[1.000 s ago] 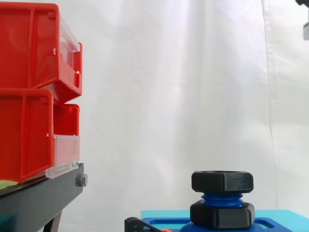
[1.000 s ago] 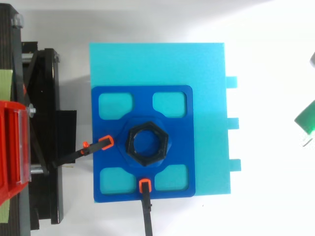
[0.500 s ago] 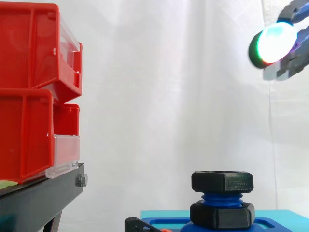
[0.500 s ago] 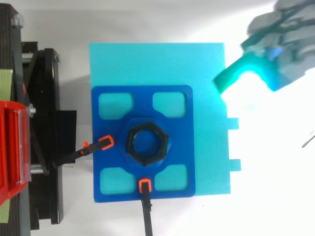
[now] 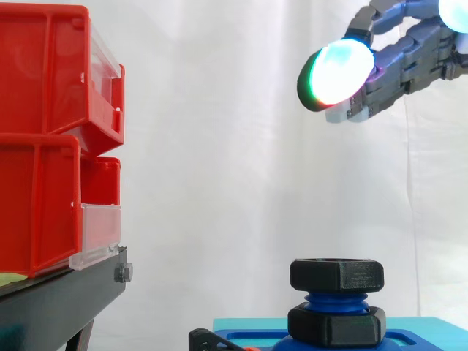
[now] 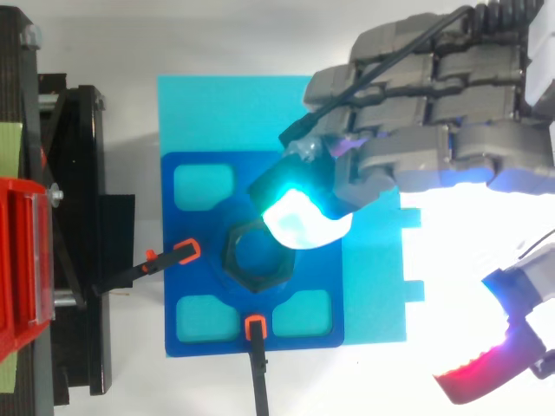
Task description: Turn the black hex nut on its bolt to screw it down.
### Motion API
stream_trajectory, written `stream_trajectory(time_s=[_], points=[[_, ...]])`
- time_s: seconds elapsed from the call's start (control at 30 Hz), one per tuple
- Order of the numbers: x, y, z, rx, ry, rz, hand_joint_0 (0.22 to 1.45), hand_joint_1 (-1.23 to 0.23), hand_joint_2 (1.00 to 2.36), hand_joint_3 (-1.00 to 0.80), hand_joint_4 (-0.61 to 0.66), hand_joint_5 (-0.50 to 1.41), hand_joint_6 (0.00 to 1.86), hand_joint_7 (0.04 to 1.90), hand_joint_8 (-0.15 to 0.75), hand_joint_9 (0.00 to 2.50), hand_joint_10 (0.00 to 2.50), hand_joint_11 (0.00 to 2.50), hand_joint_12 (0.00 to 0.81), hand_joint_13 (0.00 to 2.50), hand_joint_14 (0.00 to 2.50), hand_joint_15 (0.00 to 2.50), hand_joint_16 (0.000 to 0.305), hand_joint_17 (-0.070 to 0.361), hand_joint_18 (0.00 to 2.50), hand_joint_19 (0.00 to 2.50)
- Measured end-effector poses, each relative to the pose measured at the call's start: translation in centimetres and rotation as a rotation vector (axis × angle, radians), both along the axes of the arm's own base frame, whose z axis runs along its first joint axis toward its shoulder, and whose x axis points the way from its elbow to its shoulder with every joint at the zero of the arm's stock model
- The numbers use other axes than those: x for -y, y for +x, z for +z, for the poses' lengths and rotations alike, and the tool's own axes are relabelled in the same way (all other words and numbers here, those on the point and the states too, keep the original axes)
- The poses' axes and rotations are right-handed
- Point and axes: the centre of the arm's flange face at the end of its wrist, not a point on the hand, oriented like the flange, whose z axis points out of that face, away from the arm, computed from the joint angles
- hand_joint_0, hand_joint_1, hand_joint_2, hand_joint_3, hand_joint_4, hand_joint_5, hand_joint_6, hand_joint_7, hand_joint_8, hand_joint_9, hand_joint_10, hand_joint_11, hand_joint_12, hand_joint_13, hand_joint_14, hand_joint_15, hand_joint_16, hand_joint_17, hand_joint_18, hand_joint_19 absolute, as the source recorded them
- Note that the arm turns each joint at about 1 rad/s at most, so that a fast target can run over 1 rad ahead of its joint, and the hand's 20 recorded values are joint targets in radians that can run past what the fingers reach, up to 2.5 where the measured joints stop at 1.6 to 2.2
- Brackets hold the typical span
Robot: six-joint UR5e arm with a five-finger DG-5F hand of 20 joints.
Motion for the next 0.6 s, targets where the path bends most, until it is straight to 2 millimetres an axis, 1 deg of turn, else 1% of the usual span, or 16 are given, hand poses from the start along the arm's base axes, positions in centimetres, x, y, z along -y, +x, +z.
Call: stream_trajectory(time_s=[0.17,0.3,0.43,0.6], points=[[-0.9,0.9,-1.0,0.008,-0.013,0.001,0.53,-0.49,1.0,-0.5,0.21,-0.18,0.5,0.69,0.258,0.45,0.0,0.0,0.318,0.36,0.0,0.0,0.047,0.105,0.36,0.23],[-1.9,1.8,-2.0,0.016,-0.016,0.01,0.54,-0.45,1.0,-0.5,0.21,-0.17,0.5,0.69,0.259,0.45,0.0,0.0,0.316,0.36,0.0,0.0,0.046,0.104,0.35,0.24],[-2.7,2.2,-2.2,0.027,-0.026,0.01,0.54,-0.41,1.0,-0.5,0.2,-0.16,0.5,0.7,0.258,0.45,0.0,0.0,0.316,0.35,0.0,0.0,0.046,0.104,0.34,0.24],[-3.5,2.6,-2.5,0.037,-0.077,-0.03,0.54,-0.4,1.0,-0.5,0.2,-0.16,0.5,0.71,0.259,0.45,0.0,0.0,0.314,0.35,0.0,0.0,0.046,0.104,0.33,0.24]])
